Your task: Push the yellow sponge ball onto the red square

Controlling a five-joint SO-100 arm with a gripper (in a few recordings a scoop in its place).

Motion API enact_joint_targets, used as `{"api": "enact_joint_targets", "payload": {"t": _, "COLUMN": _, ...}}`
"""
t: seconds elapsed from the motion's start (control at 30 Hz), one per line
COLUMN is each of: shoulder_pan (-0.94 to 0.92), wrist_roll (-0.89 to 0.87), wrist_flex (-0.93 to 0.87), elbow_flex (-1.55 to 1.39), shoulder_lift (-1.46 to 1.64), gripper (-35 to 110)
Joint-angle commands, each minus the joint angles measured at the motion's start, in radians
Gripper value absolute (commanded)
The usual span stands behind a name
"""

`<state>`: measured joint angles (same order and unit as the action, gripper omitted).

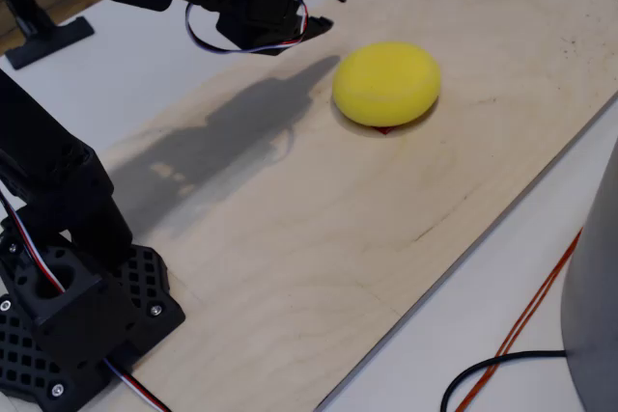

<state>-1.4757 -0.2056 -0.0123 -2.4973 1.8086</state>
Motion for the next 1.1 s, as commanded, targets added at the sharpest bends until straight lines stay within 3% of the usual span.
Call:
{"api": "enact_joint_targets", "payload": {"t": 0.0, "shoulder_pan": -0.028, "wrist_roll": 0.006, "wrist_flex": 0.015, "elbow_flex": 0.018, "shoulder_lift": 0.121, "gripper": 9}}
{"api": "enact_joint_targets", "payload": {"t": 1.07, "shoulder_pan": -0.176, "wrist_roll": 0.135, "wrist_flex": 0.015, "elbow_flex": 0.181, "shoulder_lift": 0.341, "gripper": 12}}
